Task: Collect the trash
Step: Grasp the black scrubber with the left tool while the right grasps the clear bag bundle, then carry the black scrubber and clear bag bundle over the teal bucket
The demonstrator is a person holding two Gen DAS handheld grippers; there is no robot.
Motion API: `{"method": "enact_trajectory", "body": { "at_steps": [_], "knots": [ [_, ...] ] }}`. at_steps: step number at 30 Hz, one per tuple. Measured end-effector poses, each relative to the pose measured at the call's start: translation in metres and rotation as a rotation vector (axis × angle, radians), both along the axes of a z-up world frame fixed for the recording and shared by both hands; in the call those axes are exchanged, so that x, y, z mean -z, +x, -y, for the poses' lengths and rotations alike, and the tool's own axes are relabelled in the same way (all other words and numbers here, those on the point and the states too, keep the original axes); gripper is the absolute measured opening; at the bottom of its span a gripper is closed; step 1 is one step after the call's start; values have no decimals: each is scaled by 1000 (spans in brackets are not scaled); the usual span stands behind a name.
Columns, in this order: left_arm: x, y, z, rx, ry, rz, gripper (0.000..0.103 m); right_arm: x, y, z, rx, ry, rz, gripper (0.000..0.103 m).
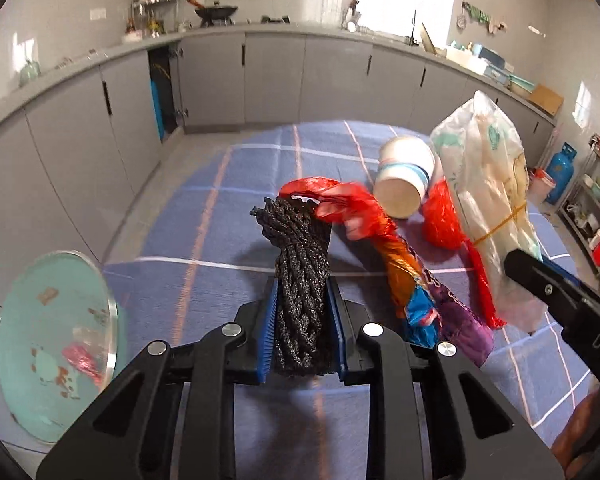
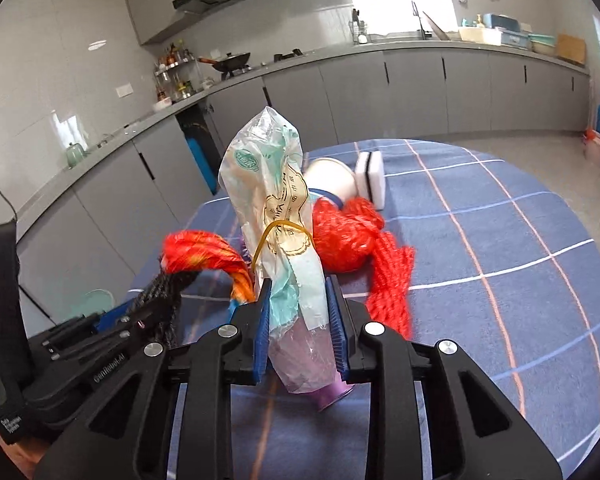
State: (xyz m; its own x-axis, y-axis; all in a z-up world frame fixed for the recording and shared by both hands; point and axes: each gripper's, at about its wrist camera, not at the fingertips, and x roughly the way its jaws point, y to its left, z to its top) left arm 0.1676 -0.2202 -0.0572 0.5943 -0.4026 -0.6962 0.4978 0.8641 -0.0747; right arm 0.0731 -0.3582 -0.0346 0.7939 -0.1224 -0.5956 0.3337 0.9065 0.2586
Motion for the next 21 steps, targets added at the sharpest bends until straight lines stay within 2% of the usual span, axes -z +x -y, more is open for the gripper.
{"method": "enact_trajectory", "body": {
  "at_steps": [3,11,16,21],
  "knots": [
    [-10,-7,-18,-20,-6,29,23,-2,-2,-12,-20,1,-2,27],
    [-21,-18,-52,-45,-32,43,23,2,0,-41,-74,12,-25,27],
    [-24,-25,-66,-71,-11,77,23,3,2,-58,-95,18,-32,27],
    [-23,-24,-84,-104,-1,66,23,4,5,-77,-122,8,-36,27]
  ]
}}
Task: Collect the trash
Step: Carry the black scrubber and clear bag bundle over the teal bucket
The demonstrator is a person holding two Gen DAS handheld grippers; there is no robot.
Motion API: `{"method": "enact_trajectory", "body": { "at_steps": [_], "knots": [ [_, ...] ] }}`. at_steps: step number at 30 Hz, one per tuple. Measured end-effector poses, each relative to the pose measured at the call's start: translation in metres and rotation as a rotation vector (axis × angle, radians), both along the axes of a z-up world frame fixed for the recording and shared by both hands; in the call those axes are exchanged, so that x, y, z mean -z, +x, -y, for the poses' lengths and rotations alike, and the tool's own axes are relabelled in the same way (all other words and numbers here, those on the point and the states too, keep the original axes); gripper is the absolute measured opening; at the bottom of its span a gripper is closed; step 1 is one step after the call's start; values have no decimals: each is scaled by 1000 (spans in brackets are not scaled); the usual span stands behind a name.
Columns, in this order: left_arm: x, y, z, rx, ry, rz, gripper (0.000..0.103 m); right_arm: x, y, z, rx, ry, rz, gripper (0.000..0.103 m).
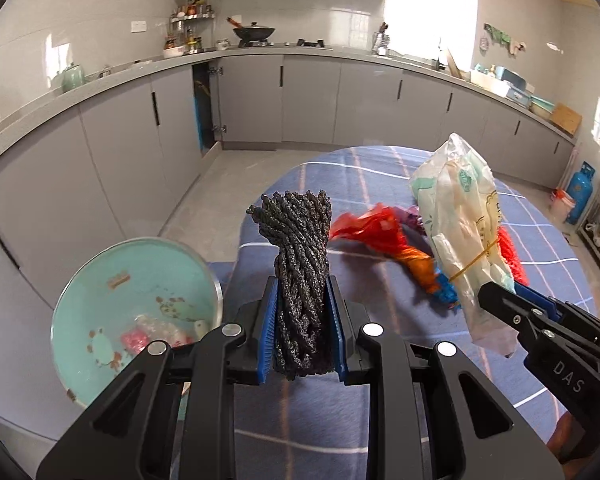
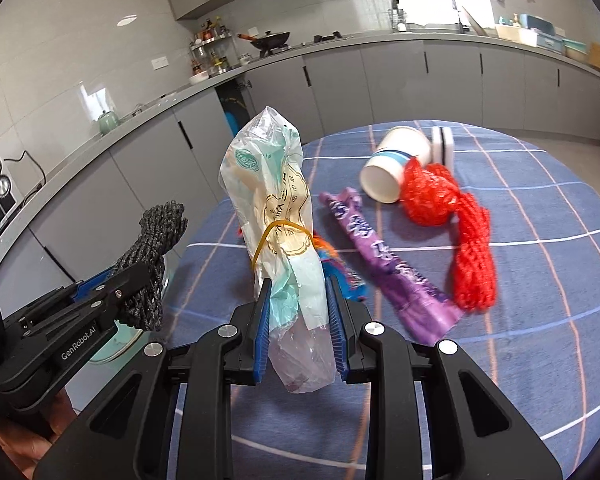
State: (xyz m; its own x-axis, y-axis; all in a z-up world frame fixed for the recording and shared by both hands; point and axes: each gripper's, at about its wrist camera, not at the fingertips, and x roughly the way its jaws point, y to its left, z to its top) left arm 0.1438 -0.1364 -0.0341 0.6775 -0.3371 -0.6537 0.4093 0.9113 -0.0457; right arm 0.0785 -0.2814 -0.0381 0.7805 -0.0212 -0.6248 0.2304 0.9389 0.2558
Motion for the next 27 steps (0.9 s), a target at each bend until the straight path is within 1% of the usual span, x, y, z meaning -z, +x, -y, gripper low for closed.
{"method": "enact_trajectory", "body": {
  "at_steps": [7,27],
  "knots": [
    [0,-2,-28,-49,13,12,23,-3,6,-24,-36,0,7,27],
    [6,3,-101,-186,6,2,23,-5,36,-102,-187,12,-6,27]
  ]
}}
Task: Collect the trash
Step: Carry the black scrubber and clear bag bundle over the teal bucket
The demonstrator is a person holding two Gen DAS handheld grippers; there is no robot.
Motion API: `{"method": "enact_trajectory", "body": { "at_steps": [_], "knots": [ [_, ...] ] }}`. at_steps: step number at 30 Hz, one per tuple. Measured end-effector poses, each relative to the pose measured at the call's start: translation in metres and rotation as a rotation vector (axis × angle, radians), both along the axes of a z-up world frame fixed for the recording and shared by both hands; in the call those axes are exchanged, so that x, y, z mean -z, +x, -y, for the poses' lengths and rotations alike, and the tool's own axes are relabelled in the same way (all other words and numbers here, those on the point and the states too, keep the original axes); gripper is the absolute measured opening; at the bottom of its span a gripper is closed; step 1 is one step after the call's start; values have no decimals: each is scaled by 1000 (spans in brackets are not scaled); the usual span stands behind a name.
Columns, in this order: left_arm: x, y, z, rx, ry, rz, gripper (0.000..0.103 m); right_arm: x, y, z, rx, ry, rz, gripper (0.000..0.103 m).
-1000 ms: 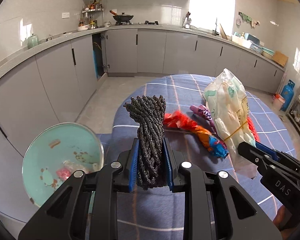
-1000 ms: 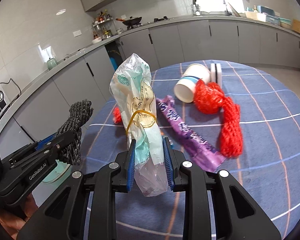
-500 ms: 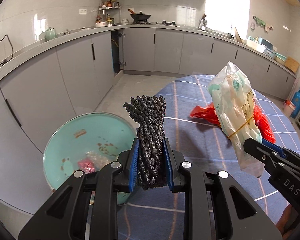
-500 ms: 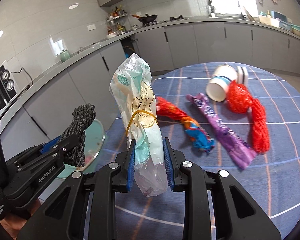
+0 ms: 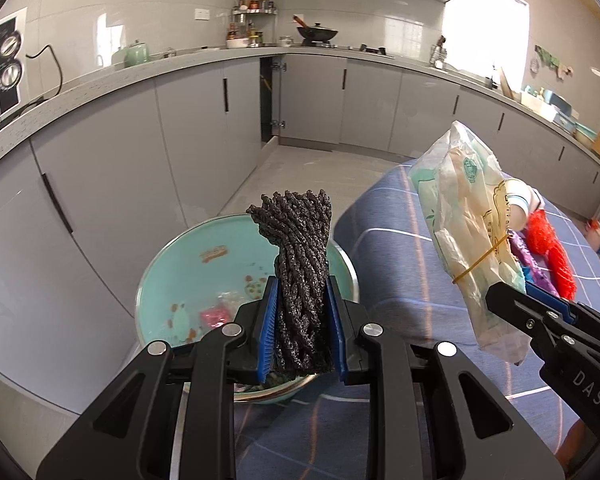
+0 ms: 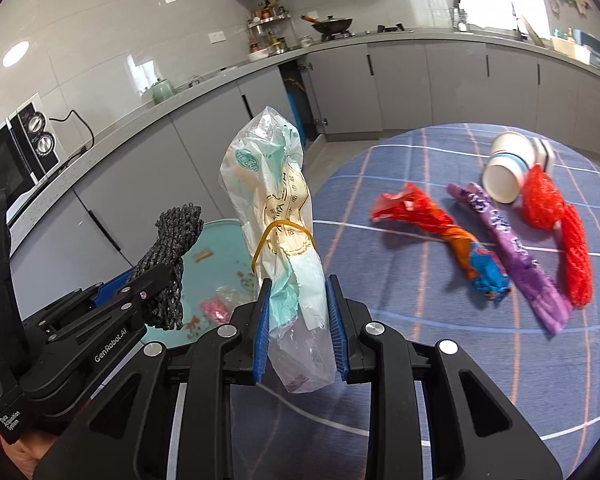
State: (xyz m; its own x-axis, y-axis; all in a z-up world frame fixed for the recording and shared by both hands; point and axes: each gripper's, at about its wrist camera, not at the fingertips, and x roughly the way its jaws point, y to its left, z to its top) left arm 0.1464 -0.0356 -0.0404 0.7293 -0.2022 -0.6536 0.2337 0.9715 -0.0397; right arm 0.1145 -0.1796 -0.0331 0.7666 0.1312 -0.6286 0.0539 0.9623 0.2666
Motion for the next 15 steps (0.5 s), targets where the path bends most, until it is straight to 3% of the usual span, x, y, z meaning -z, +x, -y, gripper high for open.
{"method": "enact_trajectory", "body": {
  "at_steps": [15],
  "knots": [
    [10,11,-61,-117,-7,-17,23,5,32,-63,-90,8,-22,28]
  ]
}}
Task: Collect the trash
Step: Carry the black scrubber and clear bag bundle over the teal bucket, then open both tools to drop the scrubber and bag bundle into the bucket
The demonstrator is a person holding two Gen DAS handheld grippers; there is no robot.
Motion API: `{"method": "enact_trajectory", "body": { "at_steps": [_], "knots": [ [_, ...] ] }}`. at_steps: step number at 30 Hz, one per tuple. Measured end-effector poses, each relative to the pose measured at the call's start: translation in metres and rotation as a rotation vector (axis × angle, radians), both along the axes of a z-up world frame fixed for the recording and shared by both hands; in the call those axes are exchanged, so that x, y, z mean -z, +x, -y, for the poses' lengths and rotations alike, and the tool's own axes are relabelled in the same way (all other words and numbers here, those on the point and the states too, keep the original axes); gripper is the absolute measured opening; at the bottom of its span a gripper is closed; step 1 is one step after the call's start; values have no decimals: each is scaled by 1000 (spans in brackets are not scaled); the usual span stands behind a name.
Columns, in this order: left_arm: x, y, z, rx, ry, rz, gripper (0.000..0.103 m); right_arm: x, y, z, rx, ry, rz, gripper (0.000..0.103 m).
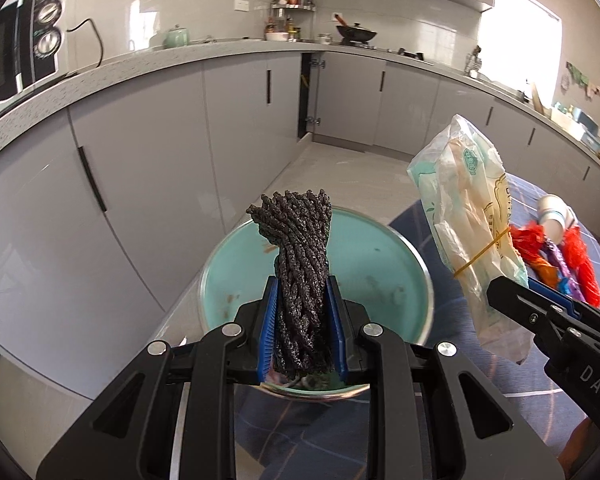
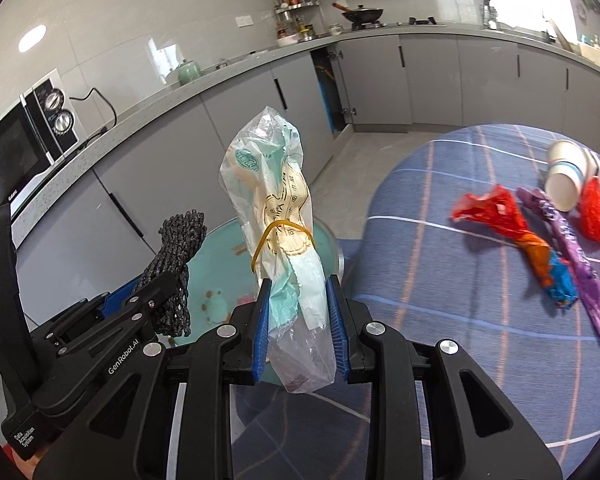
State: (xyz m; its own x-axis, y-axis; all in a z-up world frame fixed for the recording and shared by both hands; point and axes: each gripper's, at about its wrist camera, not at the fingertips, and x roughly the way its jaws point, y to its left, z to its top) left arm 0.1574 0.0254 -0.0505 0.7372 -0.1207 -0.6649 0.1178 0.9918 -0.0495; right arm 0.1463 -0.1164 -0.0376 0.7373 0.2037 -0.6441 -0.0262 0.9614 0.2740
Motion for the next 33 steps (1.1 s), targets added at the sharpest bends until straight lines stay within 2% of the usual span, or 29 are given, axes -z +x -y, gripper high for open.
{"method": "enact_trajectory", "body": {
  "at_steps": [9,18,27,30,33],
  "knots": [
    [9,9,-20,-29,0,-23,23,12,24,-25,-25,13,-41,28],
    [27,24,-26,-28,6,-68,24,39,54,-34,-17,51,-127,28],
    [49,41,-29,-27,17,-128,24,64,73,-40,-15,32,-184,30],
    [54,45,-28,-21,21,-142,24,71,78,-40,-18,40,-190,34],
    [56,48,-24,-14,32,-149,26,73,80,-40,-35,60,-187,48]
  ]
}}
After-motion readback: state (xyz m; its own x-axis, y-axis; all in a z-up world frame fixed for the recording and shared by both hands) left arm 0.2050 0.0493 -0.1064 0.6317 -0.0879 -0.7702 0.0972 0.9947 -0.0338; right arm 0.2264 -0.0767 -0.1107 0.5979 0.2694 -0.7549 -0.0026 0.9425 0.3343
